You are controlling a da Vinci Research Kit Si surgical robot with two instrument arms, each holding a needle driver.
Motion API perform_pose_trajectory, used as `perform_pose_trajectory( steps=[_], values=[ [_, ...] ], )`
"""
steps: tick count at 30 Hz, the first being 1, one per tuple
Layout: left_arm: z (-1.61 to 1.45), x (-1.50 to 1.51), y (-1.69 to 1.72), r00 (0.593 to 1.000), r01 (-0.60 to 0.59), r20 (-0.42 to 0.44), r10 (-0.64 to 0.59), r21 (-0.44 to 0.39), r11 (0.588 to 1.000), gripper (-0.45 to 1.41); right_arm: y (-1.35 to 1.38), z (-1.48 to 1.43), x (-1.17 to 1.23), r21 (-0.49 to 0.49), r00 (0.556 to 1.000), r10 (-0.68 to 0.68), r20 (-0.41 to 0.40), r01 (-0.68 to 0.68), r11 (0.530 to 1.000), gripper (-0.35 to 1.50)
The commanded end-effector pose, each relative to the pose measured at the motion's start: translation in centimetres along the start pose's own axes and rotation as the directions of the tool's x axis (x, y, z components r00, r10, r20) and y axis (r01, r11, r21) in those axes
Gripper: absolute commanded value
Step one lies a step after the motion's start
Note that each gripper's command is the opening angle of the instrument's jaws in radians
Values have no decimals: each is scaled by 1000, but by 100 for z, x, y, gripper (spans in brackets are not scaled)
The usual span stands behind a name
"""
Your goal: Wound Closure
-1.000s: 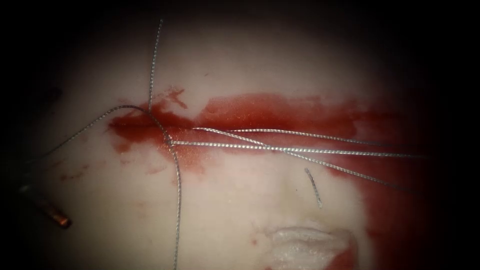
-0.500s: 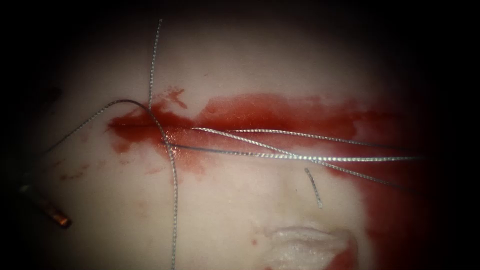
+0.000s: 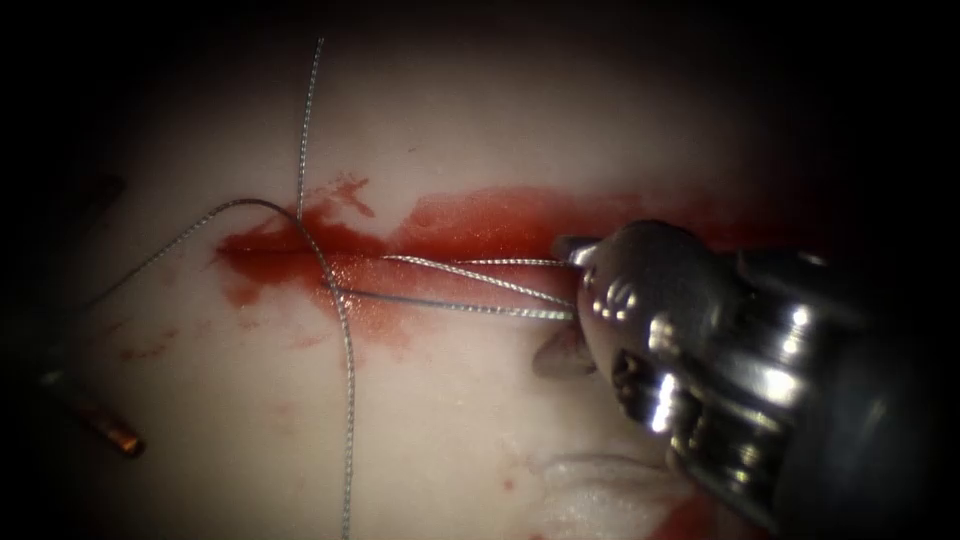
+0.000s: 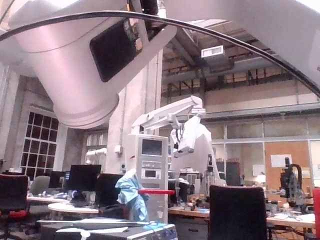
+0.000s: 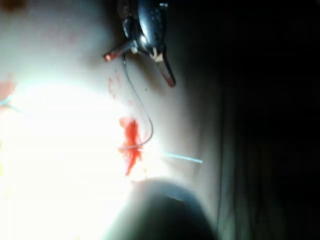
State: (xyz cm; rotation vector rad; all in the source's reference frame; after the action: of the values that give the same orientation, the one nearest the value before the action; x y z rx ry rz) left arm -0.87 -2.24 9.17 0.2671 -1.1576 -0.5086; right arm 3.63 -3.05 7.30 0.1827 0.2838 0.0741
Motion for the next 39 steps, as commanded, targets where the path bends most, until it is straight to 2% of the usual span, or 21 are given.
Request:
perform_pose_trajectory(
  steps=[1,6,8,10,11,12,13,14,15,17,18,20,21,23,25,28,31,33,35,36,39],
  values=[
    [6,-9,6,1000,-5,4,5,-4,1000,138,7,4,14,-6,1000,-7,-1,7,1000,95],
    [32,-4,4,998,-1,-62,-2,-41,999,126,3,4,22,-10,1000,-10,3,11,1000,88],
    [56,2,3,993,94,-68,-97,-47,994,120,3,6,24,-12,1000,-8,4,8,1000,88],
    [70,7,3,994,85,-69,-88,-49,995,118,2,7,26,-13,1000,-6,5,6,1000,88],
    [83,15,1,994,69,-81,-73,-45,997,110,2,7,28,-14,1000,-16,6,16,1000,88],
    [87,19,1,995,16,-98,-20,-37,999,110,2,7,29,-14,1000,-21,6,21,1000,88],
    [95,29,0,967,-193,-167,190,-1,981,106,1,7,31,-14,999,-31,7,31,999,86],
    [98,34,-1,953,-230,-198,228,15,973,104,0,7,32,-15,1000,-30,7,30,999,86],
    [100,41,-2,909,-335,-243,339,59,940,98,0,7,34,-15,1000,-29,8,29,999,86],
    [99,44,-2,847,-447,-265,460,111,887,88,-1,8,34,-16,1000,-28,8,28,999,86],
    [97,37,-1,778,-557,-264,570,131,820,81,-2,9,34,-18,1000,-29,9,29,999,86],
    [95,27,2,730,-618,-278,625,124,777,83,-3,11,34,-20,1000,-30,9,30,999,88],
    [91,13,6,665,-697,-297,685,81,712,86,-3,12,34,-21,999,-30,10,30,999,90],
    [84,-2,9,602,-760,-338,724,36,649,88,-4,12,33,-22,999,-30,10,31,999,90],
    [73,-18,13,566,-789,-380,732,7,614,89,-4,12,33,-22,999,-30,10,31,999,90],
    [65,-27,15,575,-784,-428,697,-42,620,79,-4,12,33,-21,999,-30,10,30,999,90],
    [72,-27,21,534,-810,-491,688,-63,583,74,-4,11,33,-21,999,-30,10,30,999,90],
    [81,-22,26,508,-827,-486,711,-42,561,73,-4,11,33,-21,999,-30,10,31,999,91],
    [87,-15,28,502,-832,-469,726,-32,554,67,-5,11,33,-21,999,-31,9,31,999,91],
    [90,-5,29,492,-839,-472,732,-32,543,57,-5,10,33,-21,999,-31,9,31,999,93],
    [92,4,32,477,-847,-479,737,-29,530,49,-6,10,34,-21,999,-30,10,30,999,93]
  ],
)
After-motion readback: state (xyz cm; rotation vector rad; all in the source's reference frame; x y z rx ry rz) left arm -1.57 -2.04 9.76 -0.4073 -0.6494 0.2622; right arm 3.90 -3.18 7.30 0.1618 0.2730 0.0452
